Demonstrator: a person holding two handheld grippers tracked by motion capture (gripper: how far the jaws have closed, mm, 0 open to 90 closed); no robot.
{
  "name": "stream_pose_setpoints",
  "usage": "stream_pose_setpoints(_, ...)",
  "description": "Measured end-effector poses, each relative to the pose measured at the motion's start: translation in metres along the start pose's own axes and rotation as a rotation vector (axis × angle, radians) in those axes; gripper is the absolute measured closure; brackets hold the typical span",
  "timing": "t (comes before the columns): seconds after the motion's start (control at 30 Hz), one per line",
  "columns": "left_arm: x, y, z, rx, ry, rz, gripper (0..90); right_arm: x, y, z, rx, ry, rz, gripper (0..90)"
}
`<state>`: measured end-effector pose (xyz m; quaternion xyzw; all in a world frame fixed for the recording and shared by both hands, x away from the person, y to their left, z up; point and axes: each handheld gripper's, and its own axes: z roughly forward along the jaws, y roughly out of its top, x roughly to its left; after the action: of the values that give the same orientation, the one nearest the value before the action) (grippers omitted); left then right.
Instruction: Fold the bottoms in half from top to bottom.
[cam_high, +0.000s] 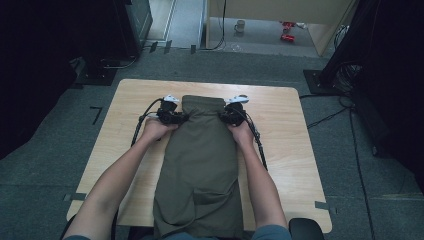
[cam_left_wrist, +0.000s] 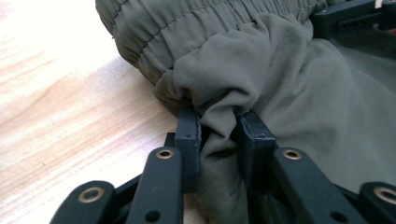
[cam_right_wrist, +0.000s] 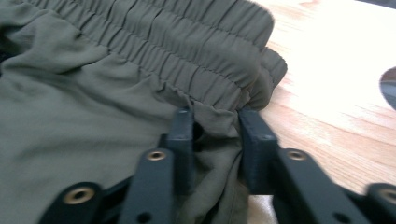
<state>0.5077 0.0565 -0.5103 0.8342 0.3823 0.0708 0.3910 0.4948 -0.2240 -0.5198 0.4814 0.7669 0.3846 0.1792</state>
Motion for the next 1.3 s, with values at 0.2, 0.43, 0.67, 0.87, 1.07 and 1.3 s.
stream_pose_setpoints(0.2,0.004,0.002,-0.001,0.023,-0.055,-0.08,78.5,-0.001,0.006,-0.001,0.056,0.016,0.004,79.1)
stream_pose_setpoints(0.43,0.002,0.016,-0.006,0.04,-0.035,-0.052,80.9,-0.014,0.018,-0.006,0.118,0.083,0.033,80.4)
stream_pose_setpoints(0.67,0.003,0.041,-0.018,-0.01,-0.027,-0.037,81.1,-0.02,0.043,-0.021,0.067,0.075,0.041,81.1)
stream_pose_setpoints(0.87,0.004,0.082,-0.038,-0.051,0.025,0.012,81.2,-0.02,0.076,-0.04,-0.014,0.038,0.023,81.2)
stream_pose_setpoints(1.07,-0.008,0.127,-0.083,-0.274,0.091,0.109,81.2,-0.013,0.129,-0.085,-0.188,-0.038,-0.068,81.3)
stream_pose_setpoints(1.3,-0.011,0.118,-0.087,-0.245,0.069,0.113,81.0,-0.003,0.134,-0.104,-0.231,-0.07,-0.147,81.2)
